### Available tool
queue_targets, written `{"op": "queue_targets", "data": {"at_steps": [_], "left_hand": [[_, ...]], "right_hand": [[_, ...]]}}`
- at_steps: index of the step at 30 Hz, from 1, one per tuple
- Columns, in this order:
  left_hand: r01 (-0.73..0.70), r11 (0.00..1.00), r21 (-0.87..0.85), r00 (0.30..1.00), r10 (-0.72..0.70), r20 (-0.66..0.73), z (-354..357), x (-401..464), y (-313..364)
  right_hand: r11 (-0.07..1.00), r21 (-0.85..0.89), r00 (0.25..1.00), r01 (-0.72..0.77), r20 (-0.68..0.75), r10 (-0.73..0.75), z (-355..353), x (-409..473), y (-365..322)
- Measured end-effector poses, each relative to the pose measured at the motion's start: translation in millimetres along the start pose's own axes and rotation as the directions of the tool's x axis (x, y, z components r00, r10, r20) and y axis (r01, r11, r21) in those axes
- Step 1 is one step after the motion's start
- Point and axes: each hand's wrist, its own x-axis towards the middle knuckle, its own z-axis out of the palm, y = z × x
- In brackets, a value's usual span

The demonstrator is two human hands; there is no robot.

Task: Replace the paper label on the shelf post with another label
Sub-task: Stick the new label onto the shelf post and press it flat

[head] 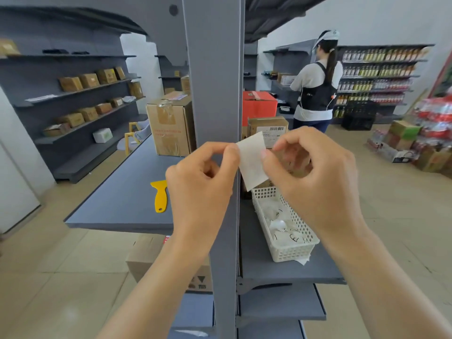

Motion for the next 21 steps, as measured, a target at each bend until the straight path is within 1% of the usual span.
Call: {"op": "queue_targets", "data": {"at_steps": [2,4,7,11,13,15,18,21], "left_hand": [[-0.005,0.999,-0.045,1.000,0.005,-0.017,-7,4,7],[-0.012,0.996,-0.087,1.000,0.009,-0.026,-15,6,13],[-0.022,0.992,-0.122,1.000,0.020,-0.018,-28,7,21],[0.015,0.980,-0.201,0.998,-0.003,0.061,-46,6,29],[0.059,0.961,-0.269,0.991,-0.024,0.131,-54,7,30],[0.081,0.949,-0.305,0.988,-0.036,0.149,-63,9,27],[0.093,0.971,-0.219,0.992,-0.071,0.109,-71,15,16],[0.096,0.983,-0.159,0.990,-0.077,0.121,-75,18,6]], "right_hand": [[0.993,-0.079,0.996,0.088,0.012,-0.087,1,-1,-21],[0.980,-0.144,0.990,0.138,-0.002,-0.139,5,-1,-31],[0.972,-0.137,0.980,0.190,-0.034,-0.197,11,-1,-39],[0.970,-0.062,0.970,0.235,-0.049,-0.238,17,-2,-47],[0.975,-0.012,0.974,0.222,-0.045,-0.222,18,-1,-50],[0.980,0.051,0.981,0.193,-0.040,-0.191,20,0,-55],[0.974,0.199,0.994,0.107,0.017,-0.112,19,0,-59],[0.963,0.269,0.997,0.002,0.076,-0.023,20,-1,-60]]}}
